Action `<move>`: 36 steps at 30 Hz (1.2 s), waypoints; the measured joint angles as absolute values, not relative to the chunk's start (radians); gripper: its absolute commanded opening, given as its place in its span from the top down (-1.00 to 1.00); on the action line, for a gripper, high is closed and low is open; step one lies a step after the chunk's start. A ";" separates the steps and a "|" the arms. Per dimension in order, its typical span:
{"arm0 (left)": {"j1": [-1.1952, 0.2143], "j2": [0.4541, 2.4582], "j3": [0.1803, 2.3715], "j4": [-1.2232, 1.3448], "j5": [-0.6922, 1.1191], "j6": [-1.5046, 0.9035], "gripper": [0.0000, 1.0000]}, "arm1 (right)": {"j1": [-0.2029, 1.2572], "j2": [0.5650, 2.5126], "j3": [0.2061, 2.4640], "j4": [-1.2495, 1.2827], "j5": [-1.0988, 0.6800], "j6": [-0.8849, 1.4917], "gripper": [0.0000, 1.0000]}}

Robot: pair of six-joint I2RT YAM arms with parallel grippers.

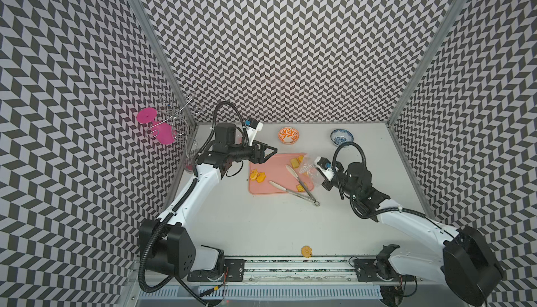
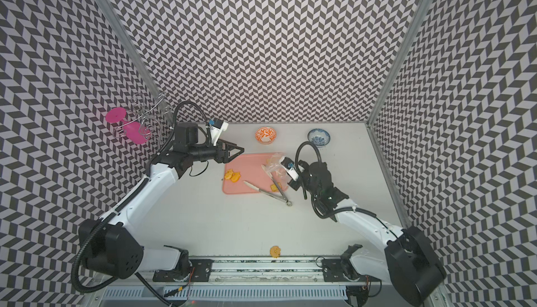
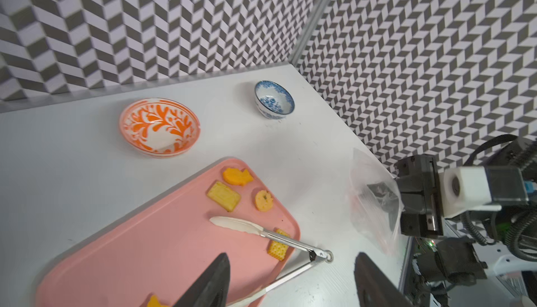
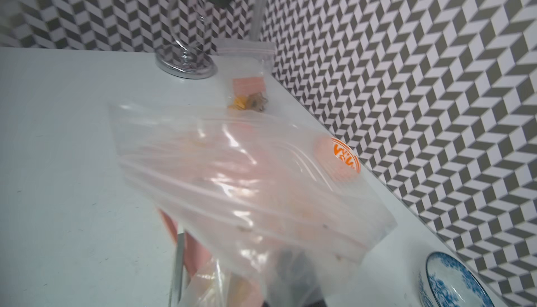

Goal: Put the cookies into a resealable bag to prevent moisture
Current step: Pick up the ziploc bag from the center of the board.

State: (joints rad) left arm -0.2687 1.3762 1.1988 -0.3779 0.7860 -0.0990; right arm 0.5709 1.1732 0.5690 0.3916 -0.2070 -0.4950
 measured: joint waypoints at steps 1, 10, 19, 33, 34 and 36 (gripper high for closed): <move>-0.292 1.376 1.199 -0.389 0.786 -0.099 -0.29 | 0.585 1.162 0.553 0.409 -0.212 -0.500 0.96; -0.486 1.372 1.188 -0.498 0.807 -0.109 -0.14 | 0.709 1.071 0.441 0.540 -0.198 -0.527 0.94; -0.491 1.352 1.152 -0.484 0.862 -0.175 -0.19 | 0.719 1.070 0.437 0.554 -0.178 -0.559 0.94; -0.556 1.471 1.278 -0.620 0.715 -0.135 0.04 | 0.741 1.095 0.474 0.516 -0.136 -0.636 0.94; -0.557 1.482 1.287 -0.635 0.696 -0.128 0.07 | 0.742 1.095 0.476 0.516 -0.134 -0.638 0.94; -0.557 1.504 1.307 -0.667 0.653 -0.119 0.12 | 0.746 1.095 0.479 0.508 -0.130 -0.646 0.94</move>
